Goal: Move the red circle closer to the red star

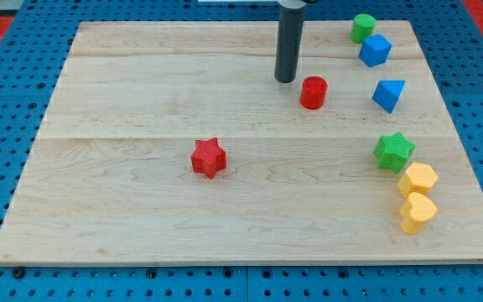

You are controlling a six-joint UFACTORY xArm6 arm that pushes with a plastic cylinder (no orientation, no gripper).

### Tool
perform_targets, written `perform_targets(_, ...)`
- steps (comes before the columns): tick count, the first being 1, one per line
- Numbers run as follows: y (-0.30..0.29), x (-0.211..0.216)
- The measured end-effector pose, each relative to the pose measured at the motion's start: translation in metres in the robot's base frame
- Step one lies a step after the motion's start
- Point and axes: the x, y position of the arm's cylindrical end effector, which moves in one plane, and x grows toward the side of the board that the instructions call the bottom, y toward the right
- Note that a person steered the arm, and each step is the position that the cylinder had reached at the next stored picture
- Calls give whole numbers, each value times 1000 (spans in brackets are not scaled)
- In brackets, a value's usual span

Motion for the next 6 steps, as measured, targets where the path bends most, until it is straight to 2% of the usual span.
perform_targets(1, 10, -3)
perform_targets(2, 51, -18)
perform_targets(3, 73, -6)
perform_targets(4, 66, 42)
perform_targets(5, -7, 68)
perform_targets(6, -56, 82)
